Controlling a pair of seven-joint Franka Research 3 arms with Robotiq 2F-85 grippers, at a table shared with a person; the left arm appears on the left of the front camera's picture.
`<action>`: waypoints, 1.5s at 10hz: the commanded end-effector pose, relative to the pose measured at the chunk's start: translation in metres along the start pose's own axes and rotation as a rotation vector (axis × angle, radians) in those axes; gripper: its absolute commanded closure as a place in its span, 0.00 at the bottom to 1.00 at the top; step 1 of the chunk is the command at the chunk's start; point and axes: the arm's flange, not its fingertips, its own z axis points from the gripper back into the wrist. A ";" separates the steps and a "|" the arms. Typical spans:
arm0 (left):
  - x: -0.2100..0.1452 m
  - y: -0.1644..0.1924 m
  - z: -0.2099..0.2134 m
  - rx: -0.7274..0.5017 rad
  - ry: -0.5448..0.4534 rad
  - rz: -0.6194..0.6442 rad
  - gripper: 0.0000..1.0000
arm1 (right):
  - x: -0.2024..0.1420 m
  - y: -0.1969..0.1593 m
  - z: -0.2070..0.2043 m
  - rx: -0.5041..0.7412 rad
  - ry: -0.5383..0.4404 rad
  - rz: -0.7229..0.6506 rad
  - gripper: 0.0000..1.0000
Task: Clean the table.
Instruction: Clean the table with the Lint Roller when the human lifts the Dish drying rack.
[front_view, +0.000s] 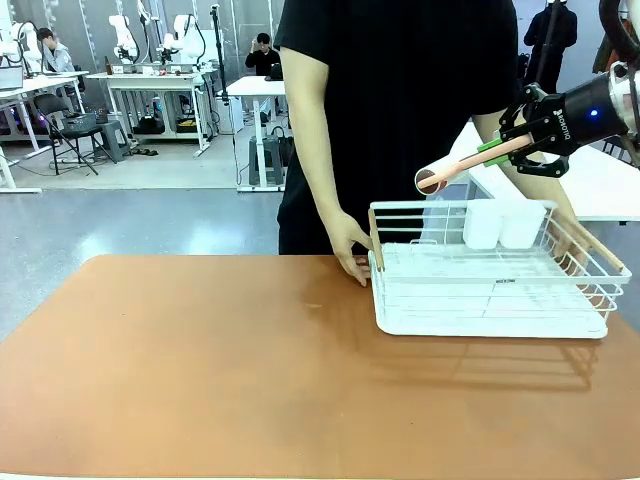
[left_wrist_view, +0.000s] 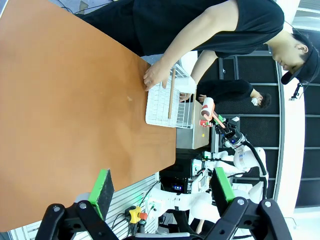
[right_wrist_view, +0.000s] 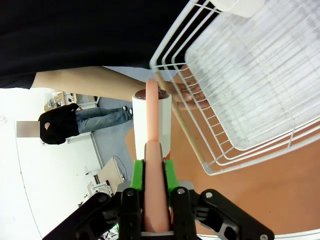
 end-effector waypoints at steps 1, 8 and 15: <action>-0.003 -0.002 0.003 -0.019 0.000 -0.008 0.00 | -0.001 0.001 0.000 -0.003 0.003 0.001 1.00; -0.003 -0.002 0.003 -0.019 0.000 -0.008 0.00 | -0.001 0.001 0.000 -0.003 0.003 0.001 1.00; -0.003 -0.002 0.003 -0.019 0.000 -0.008 0.00 | -0.001 0.001 0.000 -0.003 0.003 0.001 1.00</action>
